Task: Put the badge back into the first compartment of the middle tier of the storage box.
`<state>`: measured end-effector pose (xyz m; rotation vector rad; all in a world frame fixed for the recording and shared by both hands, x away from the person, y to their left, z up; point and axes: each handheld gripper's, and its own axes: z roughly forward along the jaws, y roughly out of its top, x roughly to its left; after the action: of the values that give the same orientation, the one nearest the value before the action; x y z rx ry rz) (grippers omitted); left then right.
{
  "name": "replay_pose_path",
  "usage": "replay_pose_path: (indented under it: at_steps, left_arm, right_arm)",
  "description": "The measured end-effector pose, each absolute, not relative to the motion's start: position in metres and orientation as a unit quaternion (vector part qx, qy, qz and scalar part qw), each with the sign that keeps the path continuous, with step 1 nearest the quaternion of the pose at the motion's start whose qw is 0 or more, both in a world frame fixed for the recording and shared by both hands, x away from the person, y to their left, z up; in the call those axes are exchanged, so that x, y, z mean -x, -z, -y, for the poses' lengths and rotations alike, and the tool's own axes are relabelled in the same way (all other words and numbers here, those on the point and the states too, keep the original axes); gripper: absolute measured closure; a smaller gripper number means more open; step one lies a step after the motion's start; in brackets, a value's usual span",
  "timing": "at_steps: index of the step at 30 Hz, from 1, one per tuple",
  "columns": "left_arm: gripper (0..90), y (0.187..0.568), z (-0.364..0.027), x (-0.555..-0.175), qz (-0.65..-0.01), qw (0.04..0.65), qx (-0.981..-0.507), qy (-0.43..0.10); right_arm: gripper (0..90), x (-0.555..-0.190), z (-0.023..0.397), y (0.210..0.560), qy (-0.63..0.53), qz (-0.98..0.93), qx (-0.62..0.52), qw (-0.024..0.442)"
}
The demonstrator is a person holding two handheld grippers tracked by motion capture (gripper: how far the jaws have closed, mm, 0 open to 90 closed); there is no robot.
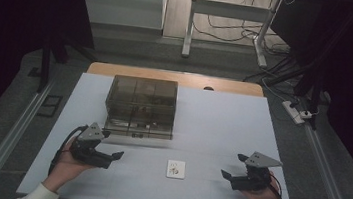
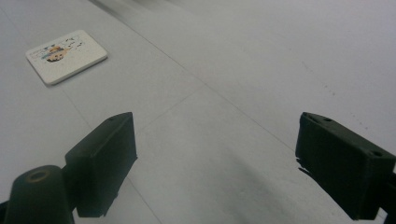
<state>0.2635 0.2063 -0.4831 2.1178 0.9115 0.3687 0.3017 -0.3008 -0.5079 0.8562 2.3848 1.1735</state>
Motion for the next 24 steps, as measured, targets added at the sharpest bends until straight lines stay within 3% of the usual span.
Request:
replay_pose_path:
  at_steps: [24]
  left_arm:
    - [12.7,0.469,-0.167,-0.275,-0.318,0.388,-0.855,-0.127]
  right_arm:
    - [13.0,-0.302,0.298,0.509,-0.407,-0.845,-0.3,0.175]
